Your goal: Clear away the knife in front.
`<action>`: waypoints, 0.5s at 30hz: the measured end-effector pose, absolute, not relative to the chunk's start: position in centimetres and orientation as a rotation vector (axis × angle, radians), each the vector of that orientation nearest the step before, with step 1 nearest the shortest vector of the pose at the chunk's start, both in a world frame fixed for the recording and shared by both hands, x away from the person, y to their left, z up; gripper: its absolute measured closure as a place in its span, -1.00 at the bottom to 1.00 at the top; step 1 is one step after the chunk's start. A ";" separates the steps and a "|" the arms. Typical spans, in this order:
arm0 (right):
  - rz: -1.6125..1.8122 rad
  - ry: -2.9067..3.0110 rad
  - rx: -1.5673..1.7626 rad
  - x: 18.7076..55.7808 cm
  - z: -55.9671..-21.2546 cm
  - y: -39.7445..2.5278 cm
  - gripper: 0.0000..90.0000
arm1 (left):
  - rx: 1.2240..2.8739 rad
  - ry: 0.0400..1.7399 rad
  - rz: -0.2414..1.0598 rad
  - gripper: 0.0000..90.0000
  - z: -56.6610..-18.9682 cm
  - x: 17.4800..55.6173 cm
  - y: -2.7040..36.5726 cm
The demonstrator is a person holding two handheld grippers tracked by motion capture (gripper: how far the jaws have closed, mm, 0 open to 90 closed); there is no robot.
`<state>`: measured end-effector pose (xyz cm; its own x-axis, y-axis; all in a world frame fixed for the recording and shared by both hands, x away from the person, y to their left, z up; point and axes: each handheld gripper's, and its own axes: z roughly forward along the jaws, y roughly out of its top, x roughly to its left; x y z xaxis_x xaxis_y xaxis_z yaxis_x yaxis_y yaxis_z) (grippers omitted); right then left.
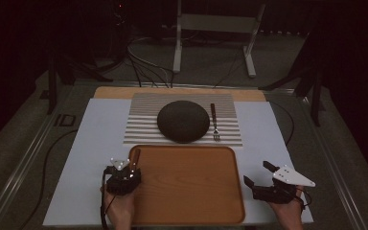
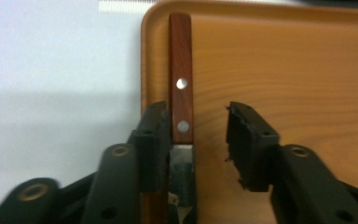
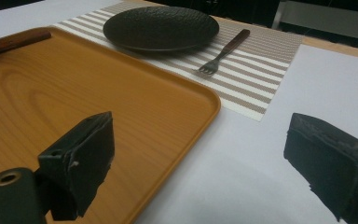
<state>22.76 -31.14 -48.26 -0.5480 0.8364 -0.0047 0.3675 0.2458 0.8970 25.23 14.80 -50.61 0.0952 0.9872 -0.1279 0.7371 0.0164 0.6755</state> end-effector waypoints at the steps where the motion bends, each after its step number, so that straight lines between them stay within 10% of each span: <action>1: 1.262 2.032 1.094 22.8 -48.3 -31.1 -0.81 | 1.771 1.696 0.542 0.19 -50.4 25.2 14.8; 15: 1.263 2.033 1.093 22.8 -48.3 -31.1 -0.81 | 1.661 1.555 0.467 -0.55 -48.8 26.3 15.9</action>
<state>22.81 -31.13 -48.26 -0.5493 0.8356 -0.0039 0.3671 0.2455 0.8972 26.28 15.94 -48.84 0.1774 0.9527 -0.2468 0.6589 0.0713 0.7488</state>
